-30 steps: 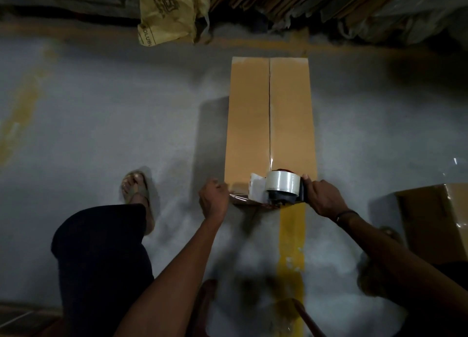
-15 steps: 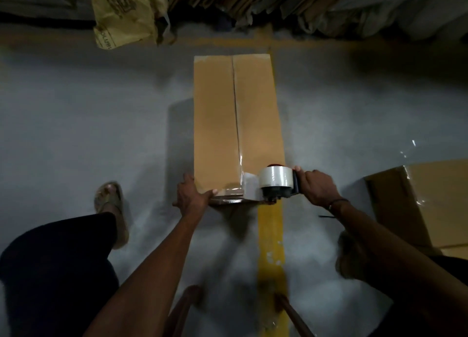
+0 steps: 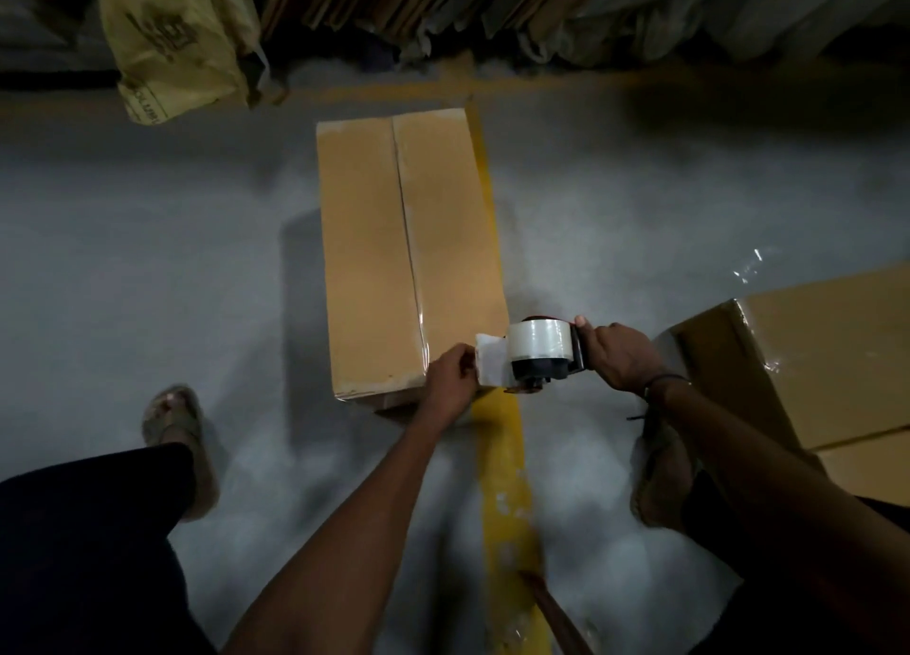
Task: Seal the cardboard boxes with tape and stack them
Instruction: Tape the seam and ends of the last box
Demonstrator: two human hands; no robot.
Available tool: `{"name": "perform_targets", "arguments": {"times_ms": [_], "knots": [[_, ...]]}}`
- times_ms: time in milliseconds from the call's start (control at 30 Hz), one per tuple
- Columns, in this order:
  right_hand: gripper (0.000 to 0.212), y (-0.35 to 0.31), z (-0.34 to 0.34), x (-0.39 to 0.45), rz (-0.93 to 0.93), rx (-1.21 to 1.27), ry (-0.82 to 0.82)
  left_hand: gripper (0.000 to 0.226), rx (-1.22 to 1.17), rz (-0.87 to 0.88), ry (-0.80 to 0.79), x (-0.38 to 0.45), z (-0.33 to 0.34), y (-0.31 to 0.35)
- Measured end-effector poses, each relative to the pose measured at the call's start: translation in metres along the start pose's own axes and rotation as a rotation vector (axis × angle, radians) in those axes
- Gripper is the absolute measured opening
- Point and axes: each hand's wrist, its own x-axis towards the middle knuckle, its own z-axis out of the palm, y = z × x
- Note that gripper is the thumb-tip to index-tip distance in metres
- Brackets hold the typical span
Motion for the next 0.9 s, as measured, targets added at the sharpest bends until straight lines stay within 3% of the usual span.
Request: {"name": "perform_targets", "arguments": {"times_ms": [67,133,167,267,300,400,500,567,700,767,900], "knots": [[0.099,-0.006,-0.001,0.003,-0.026,-0.107,0.081,0.033,-0.049,-0.056,-0.057,0.004,0.011,0.006],[0.133,-0.005,-0.008,0.006,0.069,-0.138,-0.024,0.037,-0.057,-0.090,-0.056,0.005,0.016,0.009],[0.138,-0.006,-0.012,0.007,0.093,-0.148,-0.085,0.034,-0.034,-0.101,-0.055,0.007,0.016,0.009],[0.135,0.000,-0.016,0.009,0.084,-0.182,-0.126,0.025,-0.016,-0.194,-0.073,0.014,0.013,0.010],[0.132,0.008,-0.016,0.007,0.082,-0.189,-0.123,0.036,-0.049,-0.236,-0.084,0.017,0.013,0.011],[0.099,0.025,-0.022,-0.002,0.104,-0.216,-0.150,0.092,-0.160,-0.317,-0.096,0.024,0.014,0.019],[0.111,0.029,-0.024,-0.003,0.117,-0.210,-0.151,0.122,-0.192,-0.370,-0.178,0.042,0.022,0.019],[0.115,0.020,-0.019,0.002,0.107,-0.216,-0.158,0.118,-0.261,-0.470,-0.292,0.059,0.033,0.008],[0.063,-0.001,-0.017,0.010,0.223,-0.144,-0.124,0.138,-0.187,-0.576,-0.254,0.071,0.052,0.019],[0.059,-0.002,-0.016,0.011,0.249,-0.129,-0.127,0.146,-0.178,-0.574,-0.214,0.064,0.053,0.039],[0.067,-0.002,-0.012,0.013,0.321,-0.107,-0.074,0.134,-0.162,-0.527,-0.174,0.079,0.059,0.032]]}}
